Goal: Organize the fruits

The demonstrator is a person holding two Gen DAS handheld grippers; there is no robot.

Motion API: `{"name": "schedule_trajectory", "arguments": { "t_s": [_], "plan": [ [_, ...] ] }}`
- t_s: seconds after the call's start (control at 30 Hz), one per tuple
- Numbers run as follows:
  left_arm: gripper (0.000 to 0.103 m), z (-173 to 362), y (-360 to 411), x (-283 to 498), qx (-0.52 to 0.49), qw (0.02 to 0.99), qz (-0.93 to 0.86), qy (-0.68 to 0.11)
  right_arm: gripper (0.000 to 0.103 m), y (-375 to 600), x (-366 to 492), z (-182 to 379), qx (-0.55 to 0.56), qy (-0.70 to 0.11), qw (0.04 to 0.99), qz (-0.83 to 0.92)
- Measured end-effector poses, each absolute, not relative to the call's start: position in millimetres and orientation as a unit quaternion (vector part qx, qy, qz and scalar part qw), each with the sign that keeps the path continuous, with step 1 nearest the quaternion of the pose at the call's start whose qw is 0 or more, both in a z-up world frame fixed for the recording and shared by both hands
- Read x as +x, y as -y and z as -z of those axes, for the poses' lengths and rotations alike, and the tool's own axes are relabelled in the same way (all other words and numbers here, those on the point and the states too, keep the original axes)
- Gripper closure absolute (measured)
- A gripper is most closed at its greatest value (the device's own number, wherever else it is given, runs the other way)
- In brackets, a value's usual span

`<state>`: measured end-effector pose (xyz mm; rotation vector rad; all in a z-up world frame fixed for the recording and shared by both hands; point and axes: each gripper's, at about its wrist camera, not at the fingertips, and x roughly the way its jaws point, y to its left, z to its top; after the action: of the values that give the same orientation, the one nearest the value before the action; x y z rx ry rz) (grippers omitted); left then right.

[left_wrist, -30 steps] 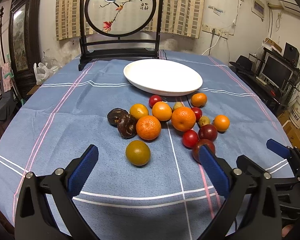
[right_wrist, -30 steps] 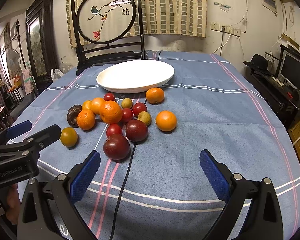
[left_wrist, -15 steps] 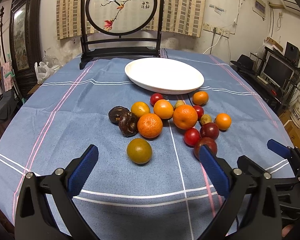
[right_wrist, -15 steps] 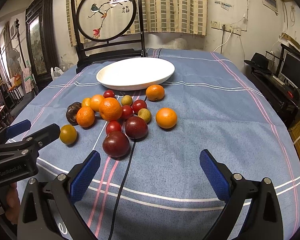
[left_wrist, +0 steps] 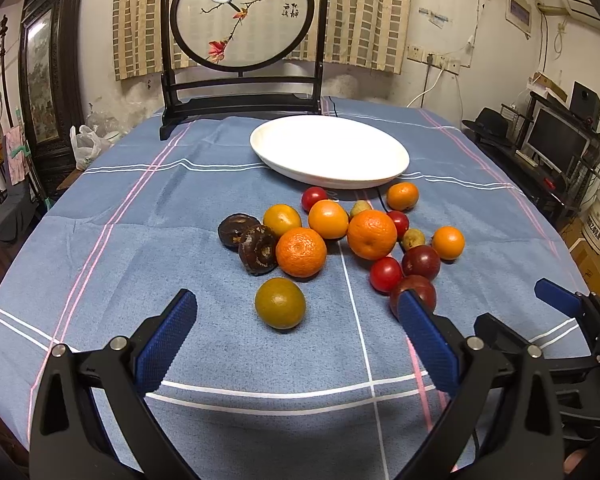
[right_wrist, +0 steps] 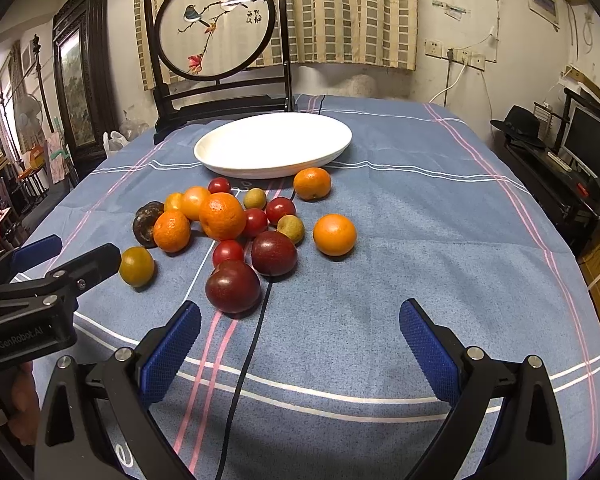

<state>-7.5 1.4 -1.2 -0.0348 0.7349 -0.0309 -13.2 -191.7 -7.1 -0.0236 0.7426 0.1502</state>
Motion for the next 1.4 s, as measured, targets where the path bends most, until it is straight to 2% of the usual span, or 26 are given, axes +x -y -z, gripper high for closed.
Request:
{"name": "schedule_trajectory", "arguments": {
  "t_s": [0.9, 1.17, 1.4],
  "plan": [
    [0.005, 5, 4, -5, -0.012, 0.930, 0.017, -0.366, 0.003, 188, -7, 15, -0.028, -0.377, 0.923, -0.076],
    [0.005, 11, -4, -2, -0.010, 0.927, 0.015, -0.373, 0.003, 178, -4, 22, -0.036, -0.403, 0.910, -0.096],
    [0.005, 19, -41, 4, -0.018, 0.924, -0.009, -0.382, 0.003, 154, 12, 30, -0.076, -0.440, 0.887, -0.118]
  ]
}}
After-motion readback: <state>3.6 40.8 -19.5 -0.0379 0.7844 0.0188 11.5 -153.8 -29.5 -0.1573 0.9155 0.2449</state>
